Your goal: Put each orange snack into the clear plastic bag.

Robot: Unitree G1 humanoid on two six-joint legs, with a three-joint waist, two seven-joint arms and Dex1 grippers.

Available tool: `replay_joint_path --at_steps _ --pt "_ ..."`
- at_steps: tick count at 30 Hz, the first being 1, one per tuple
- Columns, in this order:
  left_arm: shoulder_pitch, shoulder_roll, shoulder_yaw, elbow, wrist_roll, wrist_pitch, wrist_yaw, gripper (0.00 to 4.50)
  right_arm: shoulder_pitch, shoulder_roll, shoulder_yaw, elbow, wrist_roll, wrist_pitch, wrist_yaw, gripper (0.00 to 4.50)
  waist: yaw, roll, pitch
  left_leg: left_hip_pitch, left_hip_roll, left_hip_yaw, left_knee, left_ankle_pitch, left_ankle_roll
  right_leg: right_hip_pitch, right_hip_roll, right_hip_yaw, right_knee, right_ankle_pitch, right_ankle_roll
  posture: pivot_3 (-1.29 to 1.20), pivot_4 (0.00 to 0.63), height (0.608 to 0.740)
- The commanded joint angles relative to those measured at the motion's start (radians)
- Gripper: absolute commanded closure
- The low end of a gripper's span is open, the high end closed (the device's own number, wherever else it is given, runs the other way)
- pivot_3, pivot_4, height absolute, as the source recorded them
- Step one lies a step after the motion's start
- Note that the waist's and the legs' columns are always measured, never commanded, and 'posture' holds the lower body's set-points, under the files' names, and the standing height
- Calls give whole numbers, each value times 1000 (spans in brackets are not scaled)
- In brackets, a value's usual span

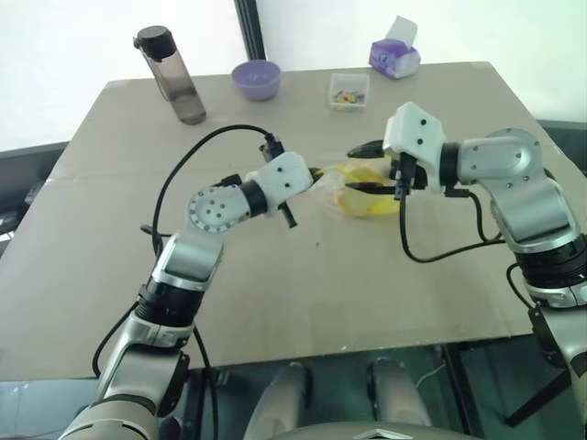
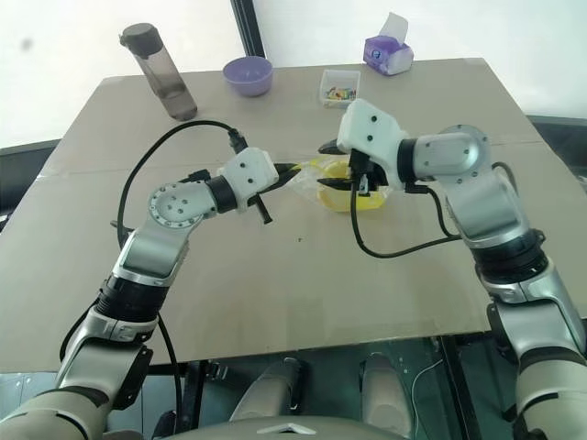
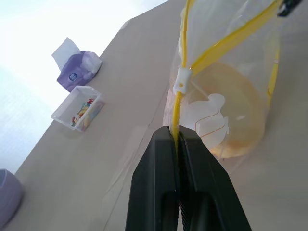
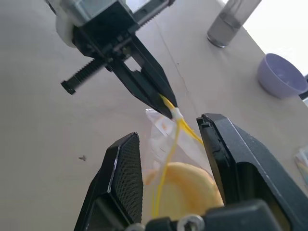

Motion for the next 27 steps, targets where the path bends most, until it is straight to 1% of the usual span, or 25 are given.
replay_joint_path --at_steps 1,5,12,22,25,26,27 --pt "-12 13 5 -47 35 -49 23 4500 -17 23 11 -2 -17 -35 -21 2290 0 0 0 0 0 0 0 0 0 0 0 0 0 0 0 0 150 740" --pt "-10 21 -12 -53 64 -87 20 4500 -26 58 18 24 -27 -45 -37 2290 0 0 0 0 0 0 0 0 0 0 0 0 0 0 0 0 150 740" --pt "-9 34 -27 -58 120 -155 24 4500 -42 78 18 95 -62 -83 -58 2290 -1 0 0 0 0 0 0 0 0 0 0 0 0 0 0 0 150 740" --pt "-4 35 -16 -55 135 -176 22 4500 -41 84 20 132 -86 -112 -60 2290 -1 0 0 0 0 0 0 0 0 0 0 0 0 0 0 0 150 740" --pt "-2 37 -15 -53 138 -177 21 4500 -35 86 17 129 -84 -111 -59 3009 -2 0 0 0 0 0 0 0 0 0 0 0 0 0 0 0 150 740" --pt "-2 37 -15 -53 139 -177 21 4500 -33 85 17 128 -84 -111 -58 3378 -1 0 0 0 0 0 0 0 0 0 0 0 0 0 0 0 150 740" --pt "0 38 -15 -53 140 -178 21 4500 -31 84 16 126 -84 -110 -57 3989 -1 0 0 0 0 0 0 0 0 0 0 0 0 0 0 0 150 740"
